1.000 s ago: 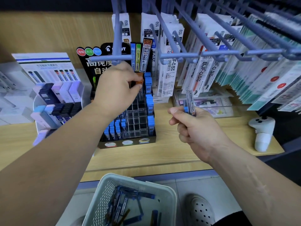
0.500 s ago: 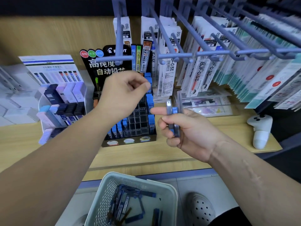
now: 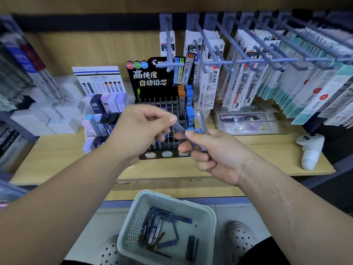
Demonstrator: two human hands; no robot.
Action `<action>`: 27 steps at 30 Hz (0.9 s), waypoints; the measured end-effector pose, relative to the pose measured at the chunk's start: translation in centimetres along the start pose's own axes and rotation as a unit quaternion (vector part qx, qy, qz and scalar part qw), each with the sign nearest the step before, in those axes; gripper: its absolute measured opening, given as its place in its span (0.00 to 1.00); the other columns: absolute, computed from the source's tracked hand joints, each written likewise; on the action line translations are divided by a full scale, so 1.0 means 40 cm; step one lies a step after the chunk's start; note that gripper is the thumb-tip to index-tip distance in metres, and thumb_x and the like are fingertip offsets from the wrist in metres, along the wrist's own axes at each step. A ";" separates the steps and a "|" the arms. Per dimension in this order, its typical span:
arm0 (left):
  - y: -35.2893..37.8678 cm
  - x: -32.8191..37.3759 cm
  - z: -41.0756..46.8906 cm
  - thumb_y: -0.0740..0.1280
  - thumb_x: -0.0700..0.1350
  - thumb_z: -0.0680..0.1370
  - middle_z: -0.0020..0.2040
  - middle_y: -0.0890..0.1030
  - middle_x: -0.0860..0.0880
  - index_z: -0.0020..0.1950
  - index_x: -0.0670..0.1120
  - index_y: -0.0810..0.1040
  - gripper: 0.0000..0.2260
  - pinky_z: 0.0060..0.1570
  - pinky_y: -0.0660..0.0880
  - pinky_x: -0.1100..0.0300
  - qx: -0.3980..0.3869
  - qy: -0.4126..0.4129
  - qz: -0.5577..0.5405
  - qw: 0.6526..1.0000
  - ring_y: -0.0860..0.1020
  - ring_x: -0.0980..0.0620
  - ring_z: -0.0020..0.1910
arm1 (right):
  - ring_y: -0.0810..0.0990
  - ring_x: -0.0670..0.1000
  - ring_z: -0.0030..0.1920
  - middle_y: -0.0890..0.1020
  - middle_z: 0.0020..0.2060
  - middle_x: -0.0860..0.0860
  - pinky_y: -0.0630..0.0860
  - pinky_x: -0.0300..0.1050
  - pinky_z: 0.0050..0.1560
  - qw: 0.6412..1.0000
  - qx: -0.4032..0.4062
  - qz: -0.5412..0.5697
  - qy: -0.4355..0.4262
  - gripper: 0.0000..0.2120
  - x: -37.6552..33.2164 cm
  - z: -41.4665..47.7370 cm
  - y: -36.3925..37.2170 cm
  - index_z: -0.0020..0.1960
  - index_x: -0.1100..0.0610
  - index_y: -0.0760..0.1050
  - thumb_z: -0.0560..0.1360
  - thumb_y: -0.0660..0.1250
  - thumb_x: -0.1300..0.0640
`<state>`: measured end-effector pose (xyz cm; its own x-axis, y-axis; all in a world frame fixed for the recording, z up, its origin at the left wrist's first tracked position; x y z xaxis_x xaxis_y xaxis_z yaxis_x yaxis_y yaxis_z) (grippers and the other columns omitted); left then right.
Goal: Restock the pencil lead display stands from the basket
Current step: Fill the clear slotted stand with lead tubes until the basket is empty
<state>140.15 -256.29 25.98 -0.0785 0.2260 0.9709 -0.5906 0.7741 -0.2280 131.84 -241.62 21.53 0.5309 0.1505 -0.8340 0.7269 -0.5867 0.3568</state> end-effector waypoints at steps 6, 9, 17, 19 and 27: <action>-0.033 0.004 -0.078 0.73 0.32 0.73 0.37 0.84 0.39 0.39 0.39 0.84 0.04 0.28 0.74 0.58 -0.021 -0.020 -0.013 1.000 0.81 0.46 0.30 | 0.62 0.42 0.24 0.83 0.36 0.54 0.57 0.33 0.20 0.998 0.053 0.031 -0.033 0.09 -0.006 -0.019 0.010 0.58 0.62 0.80 0.81 0.67 0.58; -0.032 -0.022 -0.117 0.74 0.32 0.72 0.36 0.84 0.37 0.37 0.37 0.82 0.04 0.29 0.75 0.58 -0.035 -0.064 -0.011 0.997 0.81 0.46 0.31 | 0.61 0.44 0.24 0.82 0.35 0.54 0.57 0.34 0.20 0.997 0.060 0.010 -0.044 0.08 0.008 -0.017 0.029 0.57 0.61 0.81 0.80 0.67 0.61; -0.039 -0.084 -0.132 0.75 0.35 0.74 0.34 0.83 0.43 0.55 0.46 0.82 0.12 0.32 0.76 0.57 -0.089 -0.111 0.004 0.990 0.77 0.49 0.32 | 0.62 0.45 0.25 0.80 0.38 0.56 0.58 0.36 0.23 0.992 0.025 -0.119 -0.027 0.12 0.060 0.013 0.081 0.60 0.53 0.79 0.80 0.67 0.64; -0.020 -0.093 -0.120 0.73 0.36 0.75 0.33 0.80 0.47 0.61 0.50 0.80 0.17 0.35 0.75 0.58 -0.136 -0.106 0.025 0.985 0.75 0.51 0.33 | 0.62 0.46 0.25 0.81 0.33 0.53 0.58 0.37 0.22 0.991 0.034 -0.126 -0.021 0.10 0.061 0.020 0.067 0.60 0.54 0.78 0.81 0.66 0.64; 0.028 -0.142 -0.080 0.64 0.34 0.79 0.35 0.77 0.53 0.67 0.58 0.76 0.23 0.37 0.72 0.66 -0.243 -0.095 0.097 0.960 0.74 0.57 0.33 | 0.62 0.47 0.25 0.85 0.37 0.58 0.56 0.38 0.24 0.987 0.058 -0.145 0.028 0.04 0.070 0.053 0.018 0.55 0.57 0.78 0.82 0.65 0.61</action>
<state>142.51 -254.83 19.97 -0.3225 0.3178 0.8916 -0.1089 0.9232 -0.3685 132.92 -243.30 18.57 0.3326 0.3673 -0.8686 0.7991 -0.5989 0.0528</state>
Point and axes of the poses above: each hand's wrist, its own z-axis towards the middle knuckle, its own y-axis out of the palm, x = y × z, the point moved 5 cm from there along z, towards the middle knuckle
